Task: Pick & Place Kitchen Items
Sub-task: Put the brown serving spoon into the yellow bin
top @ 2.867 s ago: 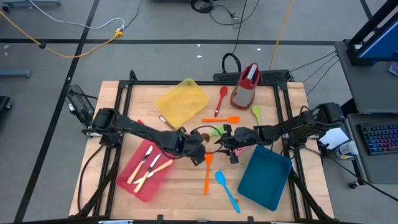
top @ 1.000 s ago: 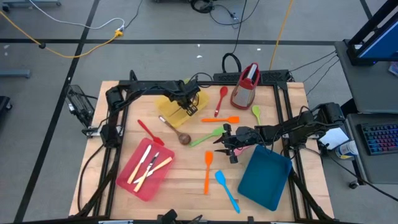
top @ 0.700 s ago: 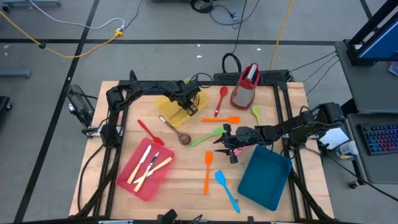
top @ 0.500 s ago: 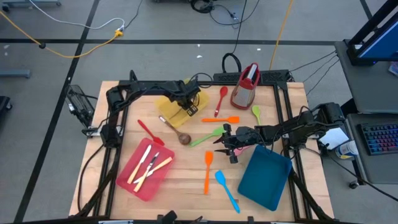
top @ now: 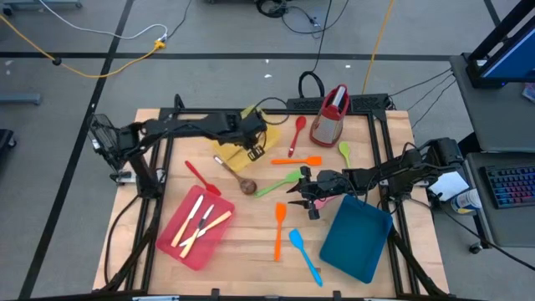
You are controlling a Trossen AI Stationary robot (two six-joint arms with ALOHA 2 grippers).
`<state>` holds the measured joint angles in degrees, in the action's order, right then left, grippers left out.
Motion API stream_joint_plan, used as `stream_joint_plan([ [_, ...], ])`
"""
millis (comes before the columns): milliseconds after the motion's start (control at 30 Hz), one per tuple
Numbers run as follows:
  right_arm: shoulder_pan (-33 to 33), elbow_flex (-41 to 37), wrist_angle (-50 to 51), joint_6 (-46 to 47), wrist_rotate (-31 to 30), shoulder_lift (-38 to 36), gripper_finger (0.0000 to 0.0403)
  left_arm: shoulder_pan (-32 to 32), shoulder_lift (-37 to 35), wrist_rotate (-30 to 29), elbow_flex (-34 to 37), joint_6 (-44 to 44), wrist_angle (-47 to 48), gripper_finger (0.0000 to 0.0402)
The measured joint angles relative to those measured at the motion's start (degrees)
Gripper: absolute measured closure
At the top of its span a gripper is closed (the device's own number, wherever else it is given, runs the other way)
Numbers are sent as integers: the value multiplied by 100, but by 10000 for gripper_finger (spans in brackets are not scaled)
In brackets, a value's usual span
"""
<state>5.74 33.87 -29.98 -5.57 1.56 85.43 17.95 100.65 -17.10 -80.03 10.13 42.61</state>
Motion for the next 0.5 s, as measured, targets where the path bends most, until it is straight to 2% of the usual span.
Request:
stream_joint_plan([
  [200, -1, 0, -5, 62, 0, 0, 244, -820, -367, 64, -4, -70, 145, 314],
  [500, -2, 0, -19, 62, 0, 0, 247, -2112, -308, 225, -2, -295, 195, 314],
])
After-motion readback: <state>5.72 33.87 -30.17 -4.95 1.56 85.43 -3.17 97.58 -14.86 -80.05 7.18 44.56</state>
